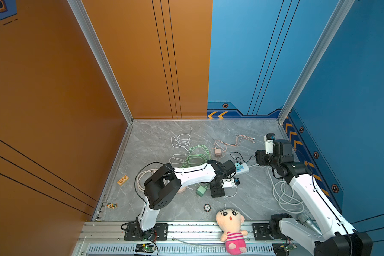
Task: Insert plugs into power strip
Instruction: Pick up the plug from the bottom-center of the table.
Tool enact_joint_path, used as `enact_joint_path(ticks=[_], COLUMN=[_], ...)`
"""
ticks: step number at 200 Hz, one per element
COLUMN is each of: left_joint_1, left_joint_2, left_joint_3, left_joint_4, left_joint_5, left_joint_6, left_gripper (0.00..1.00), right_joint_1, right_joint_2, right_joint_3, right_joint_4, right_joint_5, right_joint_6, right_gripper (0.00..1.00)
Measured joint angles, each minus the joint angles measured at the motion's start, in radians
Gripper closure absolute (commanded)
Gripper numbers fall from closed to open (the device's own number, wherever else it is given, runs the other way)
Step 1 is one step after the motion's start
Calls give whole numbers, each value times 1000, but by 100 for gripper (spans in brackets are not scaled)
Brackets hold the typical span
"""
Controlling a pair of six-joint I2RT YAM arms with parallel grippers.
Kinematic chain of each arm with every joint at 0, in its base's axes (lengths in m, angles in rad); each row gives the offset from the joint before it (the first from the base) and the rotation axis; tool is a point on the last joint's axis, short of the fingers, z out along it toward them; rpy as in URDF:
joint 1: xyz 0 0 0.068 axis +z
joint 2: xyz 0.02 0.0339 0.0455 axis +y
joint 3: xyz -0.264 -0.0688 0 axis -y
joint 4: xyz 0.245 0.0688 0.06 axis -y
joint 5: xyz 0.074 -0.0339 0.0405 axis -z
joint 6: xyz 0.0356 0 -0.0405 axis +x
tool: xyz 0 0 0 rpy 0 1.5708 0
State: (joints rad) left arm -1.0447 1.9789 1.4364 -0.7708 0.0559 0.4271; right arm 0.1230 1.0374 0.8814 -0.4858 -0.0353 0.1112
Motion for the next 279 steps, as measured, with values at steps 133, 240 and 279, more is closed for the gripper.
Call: enact_joint_path(ticks=[133, 240, 279], left_joint_1=[-3, 41, 69], left_joint_2=[39, 6, -140], left_joint_3=[0, -2, -28], left_joint_4=[5, 26, 67], left_joint_5=[23, 73, 106], left_joint_6=[23, -27, -60], left_gripper=[53, 67, 68], right_joint_1=[-9, -13, -13], right_joint_2=[-48, -53, -52], right_joint_3=[-16, -17, -10], right_joint_4=[0, 0, -2], right_joint_5=[-25, -70, -113], right_joint_6=[24, 85, 134], right_gripper=[41, 38, 36])
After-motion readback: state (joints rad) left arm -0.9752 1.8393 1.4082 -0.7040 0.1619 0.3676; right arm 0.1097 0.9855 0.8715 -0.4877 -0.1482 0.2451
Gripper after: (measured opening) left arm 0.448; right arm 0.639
